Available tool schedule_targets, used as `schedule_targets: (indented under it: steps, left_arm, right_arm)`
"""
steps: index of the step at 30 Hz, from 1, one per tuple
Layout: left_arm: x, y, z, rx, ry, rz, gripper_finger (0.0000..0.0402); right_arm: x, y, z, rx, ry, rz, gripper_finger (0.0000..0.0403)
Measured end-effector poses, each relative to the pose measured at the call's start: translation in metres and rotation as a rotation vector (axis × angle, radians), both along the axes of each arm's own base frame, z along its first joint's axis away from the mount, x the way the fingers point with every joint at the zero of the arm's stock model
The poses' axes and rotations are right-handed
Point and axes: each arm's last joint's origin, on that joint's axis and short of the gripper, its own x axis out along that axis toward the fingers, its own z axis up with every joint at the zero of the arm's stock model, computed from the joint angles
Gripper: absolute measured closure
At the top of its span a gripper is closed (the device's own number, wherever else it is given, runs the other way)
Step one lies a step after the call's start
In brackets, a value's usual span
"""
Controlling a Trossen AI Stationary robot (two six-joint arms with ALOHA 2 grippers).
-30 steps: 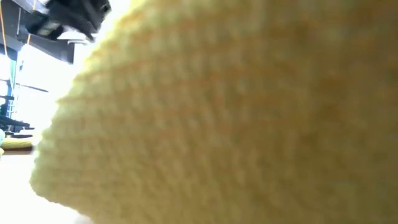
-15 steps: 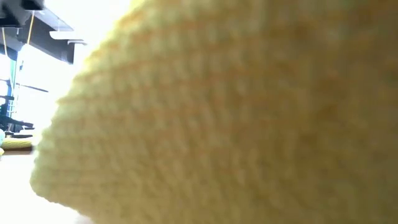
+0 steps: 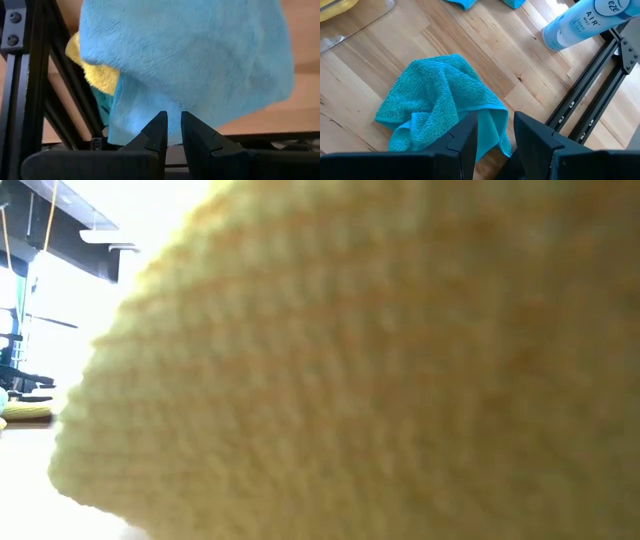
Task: Sort microfiber towel by color & place in baskets
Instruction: Put the blue towel into the top transparent bin
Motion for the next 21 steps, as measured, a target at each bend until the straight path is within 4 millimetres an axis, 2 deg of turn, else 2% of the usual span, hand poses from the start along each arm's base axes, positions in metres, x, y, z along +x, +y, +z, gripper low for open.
schedule_targets:
  steps: [5,12,21]
  left_arm:
    - [-0.004,-0.004,-0.001,0.015,0.002,-0.005,0.0357]
    - [0.004,-0.006,-0.011,0.152,-0.098,0.006,0.0357]
    - [0.012,-0.012,-0.023,0.173,-0.090,0.007,0.0357]
  right_arm:
    - [0.000,0.000,0.000,0.001,-0.001,0.000,0.0281]
    - [0.000,0.000,0.000,0.004,-0.009,-0.007,0.0281]
    - [0.001,0.000,0.000,0.005,-0.009,-0.007,0.0281]
